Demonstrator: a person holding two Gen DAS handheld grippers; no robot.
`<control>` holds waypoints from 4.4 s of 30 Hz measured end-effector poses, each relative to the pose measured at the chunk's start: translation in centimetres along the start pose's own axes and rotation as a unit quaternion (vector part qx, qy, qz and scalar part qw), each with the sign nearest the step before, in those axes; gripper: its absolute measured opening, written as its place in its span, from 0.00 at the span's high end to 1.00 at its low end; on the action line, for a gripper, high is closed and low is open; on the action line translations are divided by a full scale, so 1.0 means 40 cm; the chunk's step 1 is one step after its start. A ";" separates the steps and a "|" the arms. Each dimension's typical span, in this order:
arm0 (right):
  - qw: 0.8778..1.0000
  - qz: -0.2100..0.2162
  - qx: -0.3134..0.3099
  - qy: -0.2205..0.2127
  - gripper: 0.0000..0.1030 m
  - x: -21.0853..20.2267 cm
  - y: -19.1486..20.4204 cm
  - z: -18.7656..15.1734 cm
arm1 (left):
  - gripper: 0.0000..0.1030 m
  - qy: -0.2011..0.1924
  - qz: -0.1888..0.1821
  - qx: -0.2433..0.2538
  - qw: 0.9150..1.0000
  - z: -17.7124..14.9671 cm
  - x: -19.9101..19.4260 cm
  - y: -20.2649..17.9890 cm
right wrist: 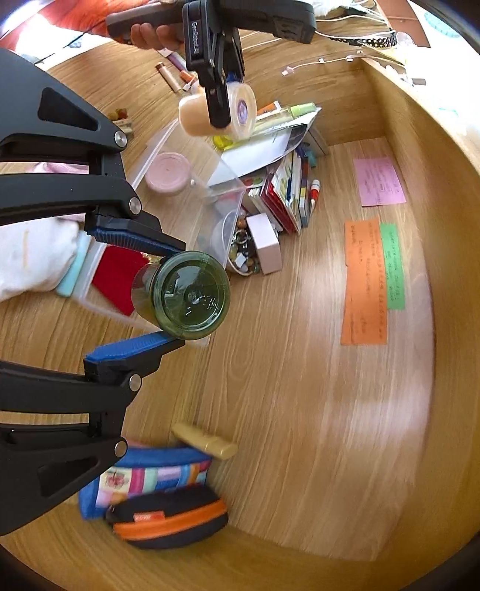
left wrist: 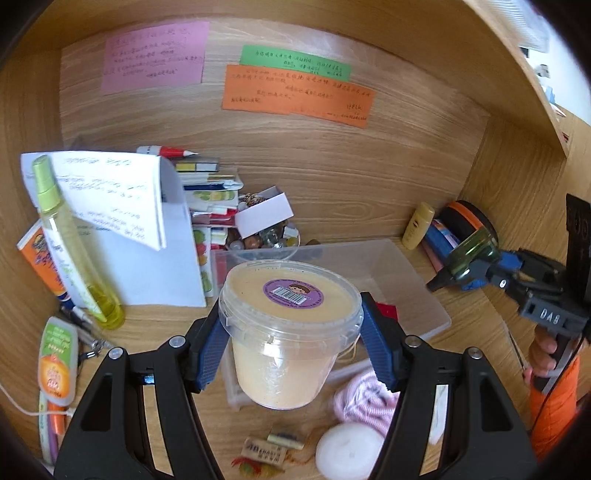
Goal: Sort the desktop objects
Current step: 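Lower the green bottle and cream jar into the clear box and open both grippers, then move both grippers to the white drawstring bag and white round lid, then grasp the white drawstring bag with the right gripper while the left grasps the white lid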
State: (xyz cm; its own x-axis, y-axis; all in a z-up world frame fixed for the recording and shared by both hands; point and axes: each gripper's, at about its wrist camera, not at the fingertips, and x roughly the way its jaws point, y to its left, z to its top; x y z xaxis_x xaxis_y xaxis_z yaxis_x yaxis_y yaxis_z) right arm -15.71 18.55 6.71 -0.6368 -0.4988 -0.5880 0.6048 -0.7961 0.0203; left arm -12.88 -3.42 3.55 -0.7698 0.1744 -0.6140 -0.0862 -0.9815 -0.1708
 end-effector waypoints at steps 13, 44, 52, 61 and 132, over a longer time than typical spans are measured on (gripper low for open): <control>0.999 0.014 0.004 0.045 0.62 0.171 0.002 0.023 | 0.36 0.030 -0.013 -0.018 0.999 0.067 0.177 -0.006; 0.993 -0.028 -0.018 0.112 0.44 0.357 0.064 -0.037 | 0.34 0.052 0.043 0.004 0.998 0.013 0.267 -0.001; 0.996 -0.033 -0.037 0.078 0.33 0.320 0.081 -0.024 | 0.28 0.010 0.041 0.032 0.999 0.021 0.204 -0.033; 0.996 -0.046 -0.035 0.062 0.21 0.248 0.074 -0.016 | 0.21 -0.001 0.054 0.043 0.998 0.005 0.166 -0.060; 0.990 -0.012 -0.031 0.139 0.41 0.047 0.081 -0.321 | 0.37 0.112 -0.048 0.007 0.992 -0.351 0.069 -0.095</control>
State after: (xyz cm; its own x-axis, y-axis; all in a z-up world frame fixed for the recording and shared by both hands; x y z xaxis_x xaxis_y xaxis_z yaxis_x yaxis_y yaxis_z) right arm -8.80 19.44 -4.72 -0.5002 -0.3585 -0.7882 0.6247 -0.7797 -0.0418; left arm -5.80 1.88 -8.32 -0.5970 0.2797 -0.7519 -0.1623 -0.9600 -0.2283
